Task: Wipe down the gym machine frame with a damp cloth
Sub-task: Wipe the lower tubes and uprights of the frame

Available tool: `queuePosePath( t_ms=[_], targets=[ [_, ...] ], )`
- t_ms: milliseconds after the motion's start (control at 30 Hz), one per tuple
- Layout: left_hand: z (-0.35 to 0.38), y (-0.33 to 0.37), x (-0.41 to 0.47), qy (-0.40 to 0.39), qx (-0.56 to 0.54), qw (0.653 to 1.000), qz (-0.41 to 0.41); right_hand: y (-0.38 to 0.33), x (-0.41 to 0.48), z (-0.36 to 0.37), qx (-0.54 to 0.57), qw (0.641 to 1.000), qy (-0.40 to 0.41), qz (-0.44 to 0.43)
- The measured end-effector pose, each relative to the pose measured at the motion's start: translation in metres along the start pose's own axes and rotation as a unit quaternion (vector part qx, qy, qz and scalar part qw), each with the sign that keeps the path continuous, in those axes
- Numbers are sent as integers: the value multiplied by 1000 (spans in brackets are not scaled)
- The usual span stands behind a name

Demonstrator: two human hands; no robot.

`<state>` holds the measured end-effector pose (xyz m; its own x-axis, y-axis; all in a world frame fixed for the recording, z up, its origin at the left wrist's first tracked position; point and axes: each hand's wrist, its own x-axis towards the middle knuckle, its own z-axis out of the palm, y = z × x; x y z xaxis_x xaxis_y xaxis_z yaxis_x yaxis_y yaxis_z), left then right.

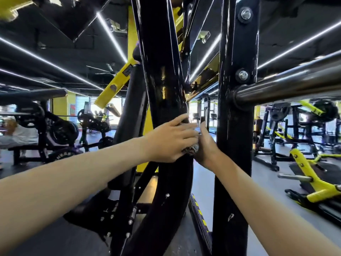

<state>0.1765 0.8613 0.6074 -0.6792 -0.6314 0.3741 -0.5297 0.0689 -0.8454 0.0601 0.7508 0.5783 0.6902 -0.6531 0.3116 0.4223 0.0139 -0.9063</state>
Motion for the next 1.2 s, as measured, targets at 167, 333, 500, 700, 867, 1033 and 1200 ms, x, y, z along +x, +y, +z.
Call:
queuePosePath(
  t_ms=[167, 333, 500, 700, 867, 1033, 1200],
  targets=[
    [-8, -51, -14, 106, -41, 982, -152, 9, -17, 10, -234, 967, 33, -91],
    [28, 17, -46, 116, -99, 977, -149, 24, -26, 5, -342, 926, 11, -161],
    [27, -18, -52, 98, -12, 990, -104, 39, -33, -10, -389, 890, -33, -238],
    [47, 43, -60, 95, -69, 991, -68, 45, -35, -1, -318, 902, 48, -287],
    [46, 11, -62, 145, -72, 973, -164, 51, -37, -3, -422, 842, 11, -335],
    [54, 52, -61, 152, -38, 982, -105, 51, -41, -8, -507, 781, -11, -366],
    [33, -6, -59, 204, -18, 948, -242, 46, -43, -11, -494, 801, -32, -337]
  ],
)
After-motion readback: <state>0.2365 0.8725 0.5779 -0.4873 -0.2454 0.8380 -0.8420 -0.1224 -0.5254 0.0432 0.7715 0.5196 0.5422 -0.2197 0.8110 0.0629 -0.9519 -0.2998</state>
